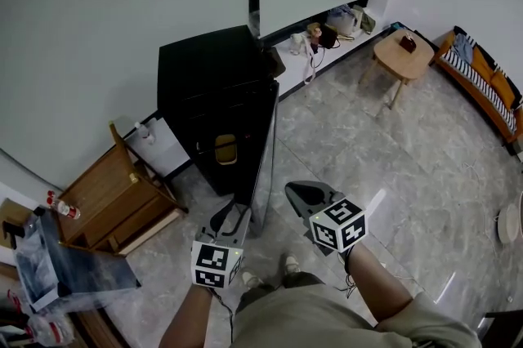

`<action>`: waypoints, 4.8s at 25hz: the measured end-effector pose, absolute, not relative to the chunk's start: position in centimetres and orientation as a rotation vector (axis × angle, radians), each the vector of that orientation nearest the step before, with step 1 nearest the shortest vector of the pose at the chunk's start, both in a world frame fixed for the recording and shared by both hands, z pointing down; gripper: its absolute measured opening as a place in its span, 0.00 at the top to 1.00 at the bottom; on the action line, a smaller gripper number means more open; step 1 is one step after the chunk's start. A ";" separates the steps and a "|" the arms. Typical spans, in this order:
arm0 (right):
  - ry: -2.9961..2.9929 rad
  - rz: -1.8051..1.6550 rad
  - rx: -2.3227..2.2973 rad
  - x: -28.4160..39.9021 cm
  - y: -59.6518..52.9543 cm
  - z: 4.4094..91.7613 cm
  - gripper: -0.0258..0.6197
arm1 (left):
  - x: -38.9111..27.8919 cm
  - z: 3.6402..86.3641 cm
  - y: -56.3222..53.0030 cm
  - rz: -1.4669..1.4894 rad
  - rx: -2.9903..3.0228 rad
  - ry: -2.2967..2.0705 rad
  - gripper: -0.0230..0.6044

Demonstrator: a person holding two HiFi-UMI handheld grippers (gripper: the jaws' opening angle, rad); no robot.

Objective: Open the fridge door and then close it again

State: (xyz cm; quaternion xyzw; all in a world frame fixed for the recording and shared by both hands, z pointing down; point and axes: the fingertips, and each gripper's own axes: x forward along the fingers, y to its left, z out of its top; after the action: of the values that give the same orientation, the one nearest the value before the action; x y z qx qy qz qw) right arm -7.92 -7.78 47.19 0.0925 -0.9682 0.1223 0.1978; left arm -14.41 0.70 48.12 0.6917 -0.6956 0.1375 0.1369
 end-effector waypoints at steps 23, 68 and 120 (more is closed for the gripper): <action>-2.675 0.398 0.376 -2.2 -9.9 48.4 0.96 | -6.0 48.0 -2.8 0.349 2.203 -1.776 0.90; -2.641 0.514 0.749 14.4 -20.4 49.7 0.96 | 8.6 48.3 -16.7 0.371 2.442 -1.448 0.92; -2.655 0.590 0.959 20.0 -29.3 50.8 0.96 | 11.5 50.5 -32.0 0.374 2.400 -1.391 0.92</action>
State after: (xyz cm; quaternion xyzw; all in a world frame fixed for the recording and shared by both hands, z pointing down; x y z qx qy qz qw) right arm 20.03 -29.26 50.80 0.3298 -0.9130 0.2028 0.1285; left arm 11.55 -32.02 50.50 0.8449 -0.4896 0.1318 0.1704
